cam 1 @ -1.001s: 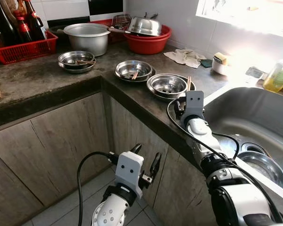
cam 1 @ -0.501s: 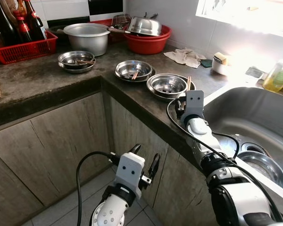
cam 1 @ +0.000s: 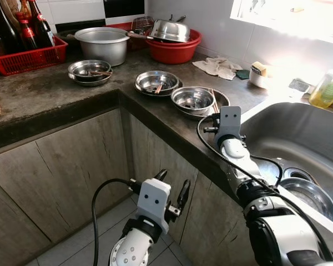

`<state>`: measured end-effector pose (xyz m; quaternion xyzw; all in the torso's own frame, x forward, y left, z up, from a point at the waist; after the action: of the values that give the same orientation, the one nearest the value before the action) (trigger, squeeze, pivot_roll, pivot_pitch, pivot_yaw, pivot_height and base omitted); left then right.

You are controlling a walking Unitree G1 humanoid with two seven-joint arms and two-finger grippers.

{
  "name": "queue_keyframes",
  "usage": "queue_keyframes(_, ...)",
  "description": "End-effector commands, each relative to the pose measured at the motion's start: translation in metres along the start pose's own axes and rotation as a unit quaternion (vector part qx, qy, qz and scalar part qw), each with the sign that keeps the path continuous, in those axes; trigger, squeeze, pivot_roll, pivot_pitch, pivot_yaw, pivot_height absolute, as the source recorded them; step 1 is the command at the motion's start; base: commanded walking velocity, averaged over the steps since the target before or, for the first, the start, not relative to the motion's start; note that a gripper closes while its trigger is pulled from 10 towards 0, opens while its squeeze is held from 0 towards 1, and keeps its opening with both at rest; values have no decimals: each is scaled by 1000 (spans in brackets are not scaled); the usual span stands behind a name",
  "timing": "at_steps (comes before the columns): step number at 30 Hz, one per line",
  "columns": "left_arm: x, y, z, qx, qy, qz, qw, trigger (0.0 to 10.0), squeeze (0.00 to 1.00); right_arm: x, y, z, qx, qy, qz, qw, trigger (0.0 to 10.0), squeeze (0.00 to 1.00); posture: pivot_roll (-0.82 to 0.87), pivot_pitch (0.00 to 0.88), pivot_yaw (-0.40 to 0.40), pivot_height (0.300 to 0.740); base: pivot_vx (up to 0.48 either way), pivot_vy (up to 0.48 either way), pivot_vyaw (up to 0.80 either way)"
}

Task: Kitchen organization

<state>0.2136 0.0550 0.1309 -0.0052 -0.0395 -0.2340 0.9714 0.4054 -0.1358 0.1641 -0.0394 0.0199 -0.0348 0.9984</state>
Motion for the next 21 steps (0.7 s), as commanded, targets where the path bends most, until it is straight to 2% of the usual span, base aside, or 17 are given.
queue_keyframes(1, -1, 0, 2, -5, -4, -2, 1000, 10000, 0, 4, -3, 11, 5, -14, -7, 1000, 0, 0, 152, 29, -89, 740, 0, 0, 0)
queue_keyframes(9, 0, 0, 2, -4, -4, -2, 1000, 10000, 0, 4, -15, 16, 3, -26, -58, 998, 0, 0, 153, 32, -87, 740, 0, 0, 0)
queue_keyframes(13, 0, 1, 2, -5, -4, -1, 1000, 10000, 0, 2, -18, 24, 4, -52, -87, 995, 0, 0, 156, 30, -87, 740, 0, 0, 0)
queue_keyframes(19, 1, 1, 2, -4, -3, 0, 1000, 10000, 0, -6, -14, 31, 19, -84, -81, 993, 0, 0, 154, 26, -86, 740, 0, 0, 0)
queue_keyframes(21, 1, 2, 2, -4, -3, 1, 1000, 10000, 0, -16, -10, 35, 30, -116, -65, 991, 0, 0, 154, 26, -86, 740, 0, 0, 0)
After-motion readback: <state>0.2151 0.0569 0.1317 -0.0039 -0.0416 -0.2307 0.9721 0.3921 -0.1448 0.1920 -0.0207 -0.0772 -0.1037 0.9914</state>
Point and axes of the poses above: a point about 5 cm out from each wrist's last joint towards the gripper, its own x axis pointing out of the wrist towards the gripper, its own z axis along the axis of the wrist's last joint, y = z × x, the point moved 1 cm from there along x, pointing out of the wrist towards the gripper, and after that the axes turned 3 degrees about -x, right-handed, at the moved point
